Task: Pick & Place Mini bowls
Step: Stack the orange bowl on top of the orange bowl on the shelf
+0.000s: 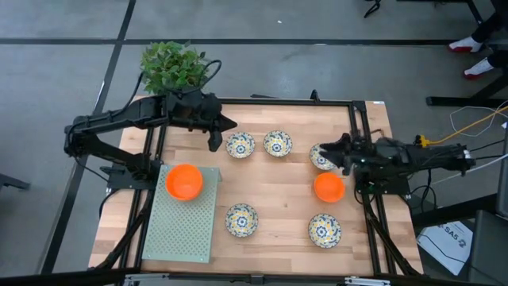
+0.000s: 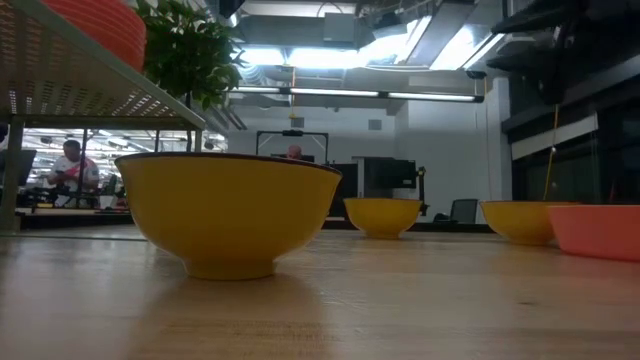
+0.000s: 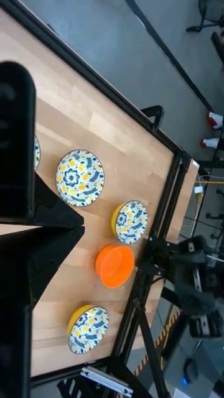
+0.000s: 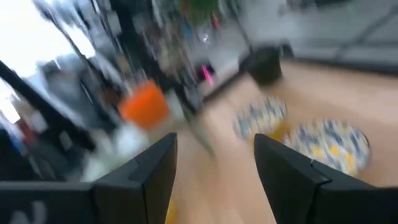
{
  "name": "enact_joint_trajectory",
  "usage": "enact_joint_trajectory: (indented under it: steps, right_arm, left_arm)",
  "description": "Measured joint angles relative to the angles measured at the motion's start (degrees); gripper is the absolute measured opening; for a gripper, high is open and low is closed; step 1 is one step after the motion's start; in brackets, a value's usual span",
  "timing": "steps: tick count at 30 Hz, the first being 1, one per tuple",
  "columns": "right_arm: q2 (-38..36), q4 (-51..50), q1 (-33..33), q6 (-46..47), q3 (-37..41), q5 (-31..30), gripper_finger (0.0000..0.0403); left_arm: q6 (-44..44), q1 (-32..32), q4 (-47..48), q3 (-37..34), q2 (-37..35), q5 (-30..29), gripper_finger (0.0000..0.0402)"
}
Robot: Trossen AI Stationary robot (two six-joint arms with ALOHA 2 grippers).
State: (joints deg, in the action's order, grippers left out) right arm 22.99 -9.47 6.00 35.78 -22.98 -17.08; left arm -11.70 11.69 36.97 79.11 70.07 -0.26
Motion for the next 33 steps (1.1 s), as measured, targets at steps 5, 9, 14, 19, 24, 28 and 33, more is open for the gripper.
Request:
enact_joint_trajectory:
  steps: [5, 9, 14, 19, 24, 28, 33]
  right_arm:
    - [15.0, -21.9, 0.3, -1.2, -15.5, 6.4, 0.0213]
    - [25.1, -35.0, 0.3, 1.4, -25.8, 9.8, 0.0213]
    - [35.1, -44.8, 0.3, 8.6, -35.0, 13.5, 0.0213]
    - [42.8, -48.3, 0.3, 17.5, -39.3, 18.0, 0.0213]
    - [49.0, -51.0, 0.8, 24.3, -39.5, 23.0, 0.0213]
    - [52.9, -54.0, 3.3, 25.7, -39.5, 22.9, 0.0213]
    - [55.2, -54.8, 6.8, 29.6, -39.5, 18.2, 0.0213]
  left_arm:
    - [0.4, 0.0, 0.3, 0.0, 1.2, 1.3, 0.0004]
    - [0.5, 0.0, 0.7, 0.0, 1.5, 1.3, 0.0001]
    - [0.5, 0.0, 0.8, 0.0, 1.5, 1.3, 0.0006]
    - [0.5, 0.0, 1.0, 0.0, 1.5, 1.4, 0.0006]
    - [0.5, 0.0, 1.0, 0.0, 1.5, 1.5, 0.0001]
    - [0.5, 0.0, 1.0, 0.0, 1.5, 2.0, 0.0006]
    - [1.4, 0.0, 1.0, 0.0, 1.5, 2.0, 0.0010]
